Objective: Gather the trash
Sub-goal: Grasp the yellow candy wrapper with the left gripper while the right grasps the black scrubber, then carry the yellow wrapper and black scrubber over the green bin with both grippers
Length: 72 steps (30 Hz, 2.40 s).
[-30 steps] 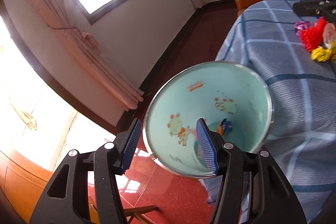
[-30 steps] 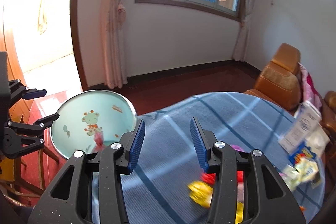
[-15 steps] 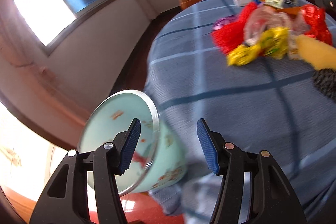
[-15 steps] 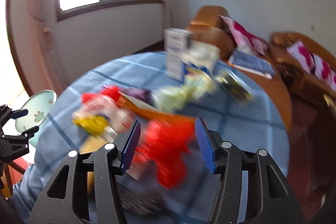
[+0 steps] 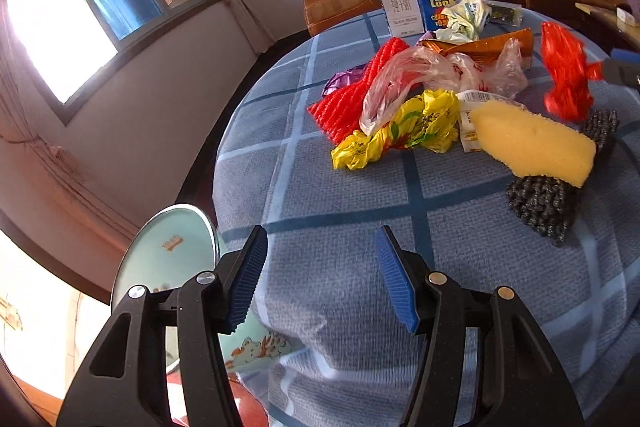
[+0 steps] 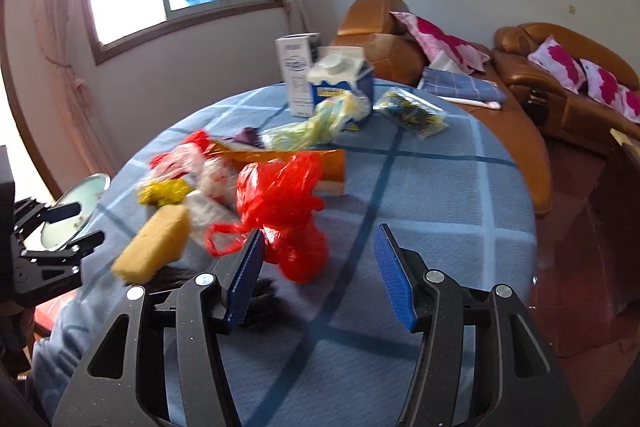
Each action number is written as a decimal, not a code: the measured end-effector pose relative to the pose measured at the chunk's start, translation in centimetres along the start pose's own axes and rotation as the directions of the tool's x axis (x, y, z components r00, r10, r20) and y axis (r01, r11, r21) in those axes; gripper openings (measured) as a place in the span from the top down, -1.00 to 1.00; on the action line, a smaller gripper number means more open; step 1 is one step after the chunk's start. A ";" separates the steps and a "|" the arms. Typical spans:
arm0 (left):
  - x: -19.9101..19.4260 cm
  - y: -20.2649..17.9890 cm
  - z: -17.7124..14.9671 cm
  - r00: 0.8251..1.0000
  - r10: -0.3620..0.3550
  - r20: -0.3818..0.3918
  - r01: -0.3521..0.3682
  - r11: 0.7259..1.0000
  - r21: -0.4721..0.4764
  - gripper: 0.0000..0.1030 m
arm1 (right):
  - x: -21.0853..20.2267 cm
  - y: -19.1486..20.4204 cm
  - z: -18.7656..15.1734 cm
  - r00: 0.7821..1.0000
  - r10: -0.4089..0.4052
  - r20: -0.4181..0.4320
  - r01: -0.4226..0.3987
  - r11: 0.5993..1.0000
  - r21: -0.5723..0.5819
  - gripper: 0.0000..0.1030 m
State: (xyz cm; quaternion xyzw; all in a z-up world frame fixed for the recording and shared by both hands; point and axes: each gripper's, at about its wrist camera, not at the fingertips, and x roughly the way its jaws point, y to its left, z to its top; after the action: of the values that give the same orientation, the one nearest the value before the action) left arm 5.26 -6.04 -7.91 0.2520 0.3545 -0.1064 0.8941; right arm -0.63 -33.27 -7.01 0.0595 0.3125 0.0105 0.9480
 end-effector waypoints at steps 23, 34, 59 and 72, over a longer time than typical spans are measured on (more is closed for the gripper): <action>-1.4 -0.5 -0.4 1.000 -0.007 0.015 0.008 1.000 -0.004 -0.16 | 2.7 3.0 -3.2 0.983 0.152 -0.108 -0.154 0.988 -0.014 0.52; -1.8 0.2 0.1 1.000 0.005 0.029 -0.004 1.000 -0.023 -0.16 | -2.1 2.0 -0.5 0.982 0.167 0.085 -0.168 0.986 0.012 0.78; 4.7 -0.1 3.8 0.998 -0.048 0.033 0.049 0.999 -0.021 -0.16 | -0.3 -6.2 2.5 0.992 -0.001 0.124 -0.027 0.975 0.221 0.78; 5.7 -0.3 4.3 0.988 -0.153 -0.001 0.152 0.988 0.038 0.90 | 0.5 -5.7 3.0 0.993 0.007 0.119 -0.031 0.980 0.199 0.78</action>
State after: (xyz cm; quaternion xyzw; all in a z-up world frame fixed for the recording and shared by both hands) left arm 11.79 -8.59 -9.25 0.2410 0.3697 -0.1815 0.8788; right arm 1.40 -39.26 -5.60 0.1580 0.2550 -0.0154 0.9538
